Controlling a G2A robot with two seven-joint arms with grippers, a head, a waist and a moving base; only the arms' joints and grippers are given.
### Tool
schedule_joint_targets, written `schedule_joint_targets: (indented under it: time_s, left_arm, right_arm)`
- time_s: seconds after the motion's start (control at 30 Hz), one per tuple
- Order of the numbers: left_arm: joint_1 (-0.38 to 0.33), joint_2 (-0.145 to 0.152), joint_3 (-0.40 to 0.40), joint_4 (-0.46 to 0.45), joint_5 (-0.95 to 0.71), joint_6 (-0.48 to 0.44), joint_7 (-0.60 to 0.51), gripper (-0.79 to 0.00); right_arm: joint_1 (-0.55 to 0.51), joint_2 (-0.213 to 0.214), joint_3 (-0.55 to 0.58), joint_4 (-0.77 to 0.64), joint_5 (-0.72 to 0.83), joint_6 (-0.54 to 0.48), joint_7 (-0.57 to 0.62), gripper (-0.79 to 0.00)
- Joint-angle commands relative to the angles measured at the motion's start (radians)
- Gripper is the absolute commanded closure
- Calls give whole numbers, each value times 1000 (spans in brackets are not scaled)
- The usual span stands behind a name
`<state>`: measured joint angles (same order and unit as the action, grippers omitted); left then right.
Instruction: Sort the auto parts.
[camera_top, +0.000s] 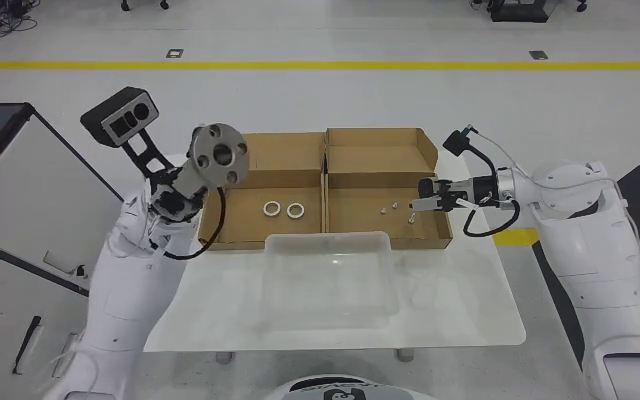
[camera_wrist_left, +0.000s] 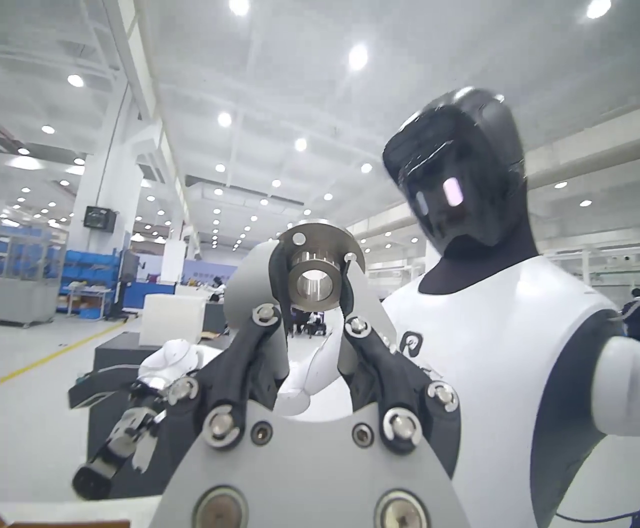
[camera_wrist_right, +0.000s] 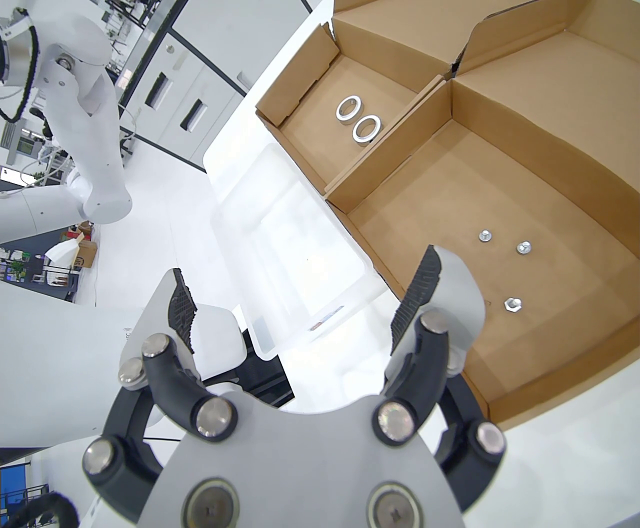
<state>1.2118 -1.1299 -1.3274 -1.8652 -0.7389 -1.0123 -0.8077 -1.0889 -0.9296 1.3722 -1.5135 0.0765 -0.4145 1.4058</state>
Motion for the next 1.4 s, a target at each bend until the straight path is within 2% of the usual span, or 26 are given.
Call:
schedule_joint_targets:
  time_s: [0.0, 0.13, 0.33, 0.6, 0.77, 0.9, 1.0, 1.13, 1.37]
  left_arm:
    - [-3, -6, 1, -16, -61, 0, 0, 0]
    - [-8, -20, -4, -34, -139, 0, 0, 0]
    - [-9, -25, -6, -17, -57, 0, 0, 0]
    - [-13, 6, 7, 15, 199, 0, 0, 0]
    - [-14, 25, 11, 14, 215, 0, 0, 0]
    - [-12, 29, 15, 4, 136, 0, 0, 0]
    - [-8, 21, 10, -9, -4, 0, 0, 0]
    - [-8, 8, 1, -28, -103, 0, 0, 0]
    - [-9, -12, -6, -45, -146, 0, 0, 0]
  right_arm:
    - [0, 0, 0, 0, 0, 0, 0, -785]
    - [0, 0, 0, 0, 0, 0, 0, -785]
    - [0, 0, 0, 0, 0, 0, 0, -785]
    - [0, 0, 0, 0, 0, 0, 0, -785]
    - [0, 0, 0, 0, 0, 0, 0, -785]
    - [0, 0, 0, 0, 0, 0, 0, -785]
    - [0, 0, 0, 0, 0, 0, 0, -785]
    - [0, 0, 0, 0, 0, 0, 0, -785]
    - [0, 0, 0, 0, 0, 0, 0, -785]
